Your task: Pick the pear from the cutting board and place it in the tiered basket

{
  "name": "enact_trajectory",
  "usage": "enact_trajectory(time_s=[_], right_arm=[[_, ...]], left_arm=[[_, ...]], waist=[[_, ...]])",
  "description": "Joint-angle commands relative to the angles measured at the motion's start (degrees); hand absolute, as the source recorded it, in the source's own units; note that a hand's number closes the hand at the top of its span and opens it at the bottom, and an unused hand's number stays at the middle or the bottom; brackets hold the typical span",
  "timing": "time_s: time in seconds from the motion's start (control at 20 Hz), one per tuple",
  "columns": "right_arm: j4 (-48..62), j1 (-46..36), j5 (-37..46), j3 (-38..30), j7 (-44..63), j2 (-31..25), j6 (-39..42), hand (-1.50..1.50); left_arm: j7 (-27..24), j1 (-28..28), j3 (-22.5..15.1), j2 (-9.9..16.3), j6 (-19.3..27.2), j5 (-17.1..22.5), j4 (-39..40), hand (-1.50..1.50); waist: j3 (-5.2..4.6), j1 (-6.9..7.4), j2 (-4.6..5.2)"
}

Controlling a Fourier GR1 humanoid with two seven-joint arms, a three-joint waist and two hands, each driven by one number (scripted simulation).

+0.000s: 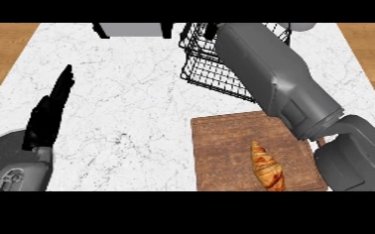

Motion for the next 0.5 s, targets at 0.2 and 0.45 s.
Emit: enact_trajectory(time_s=[0.2,0.45], right_arm=[[-4.9,7.9,0.7,-4.3,-3.9,-2.3,-12.6,-1.5],[-8.9,5.9,4.5,-4.4,0.0,-3.2,-20.1,-1.5]], left_arm=[[2.5,-1.0,0.5,-0.5,-0.3,-0.1,-1.8,0.0],[0.2,-0.8,2.5,1.1,-1.8,0.5,0.9,0.0]], waist=[[0.01,0.06,0.06],[-0.05,-0.64,-0.17]])
